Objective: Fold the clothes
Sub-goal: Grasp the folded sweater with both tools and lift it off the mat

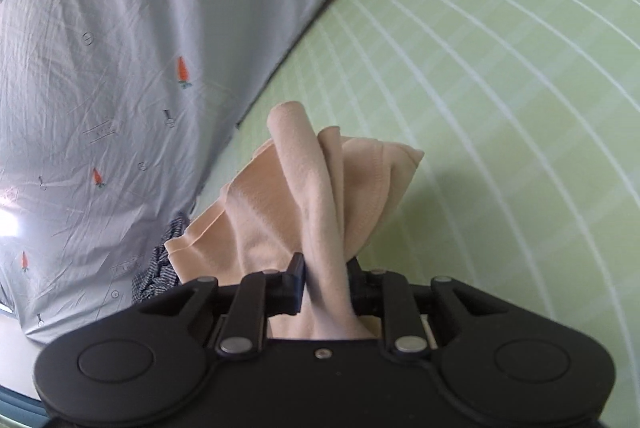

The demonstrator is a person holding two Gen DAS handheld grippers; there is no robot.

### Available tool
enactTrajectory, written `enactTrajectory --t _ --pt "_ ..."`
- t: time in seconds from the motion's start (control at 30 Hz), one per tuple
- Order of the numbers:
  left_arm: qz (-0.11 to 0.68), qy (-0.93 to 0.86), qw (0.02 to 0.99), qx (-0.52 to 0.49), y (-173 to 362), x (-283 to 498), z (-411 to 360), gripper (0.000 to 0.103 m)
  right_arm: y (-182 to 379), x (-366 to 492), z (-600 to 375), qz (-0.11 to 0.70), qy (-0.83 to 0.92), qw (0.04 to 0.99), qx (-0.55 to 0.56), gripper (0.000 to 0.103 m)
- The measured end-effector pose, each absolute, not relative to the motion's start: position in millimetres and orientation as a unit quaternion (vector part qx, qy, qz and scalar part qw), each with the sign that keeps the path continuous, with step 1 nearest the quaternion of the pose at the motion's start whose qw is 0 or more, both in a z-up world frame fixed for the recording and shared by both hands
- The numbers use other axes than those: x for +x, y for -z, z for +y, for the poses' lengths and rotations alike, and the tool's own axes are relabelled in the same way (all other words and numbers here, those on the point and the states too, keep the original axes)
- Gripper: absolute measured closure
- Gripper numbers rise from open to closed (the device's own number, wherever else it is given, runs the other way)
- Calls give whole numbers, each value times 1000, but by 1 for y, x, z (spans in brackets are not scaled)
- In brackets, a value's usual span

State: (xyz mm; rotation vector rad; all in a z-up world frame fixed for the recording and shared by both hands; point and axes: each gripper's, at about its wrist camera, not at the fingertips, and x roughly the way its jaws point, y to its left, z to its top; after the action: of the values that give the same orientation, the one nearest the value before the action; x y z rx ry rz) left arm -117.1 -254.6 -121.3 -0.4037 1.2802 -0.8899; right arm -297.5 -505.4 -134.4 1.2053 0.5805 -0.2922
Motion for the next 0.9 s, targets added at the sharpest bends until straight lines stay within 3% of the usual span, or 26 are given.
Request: enactTrajectory --t 0.63,0.9 --pt "610 406 653 -192 132 -120 -234 83 125 -322 -474 299 188 754 553 82" --pt "605 414 661 -160 128 -145 -289 83 128 -346 -502 316 184 765 531 82"
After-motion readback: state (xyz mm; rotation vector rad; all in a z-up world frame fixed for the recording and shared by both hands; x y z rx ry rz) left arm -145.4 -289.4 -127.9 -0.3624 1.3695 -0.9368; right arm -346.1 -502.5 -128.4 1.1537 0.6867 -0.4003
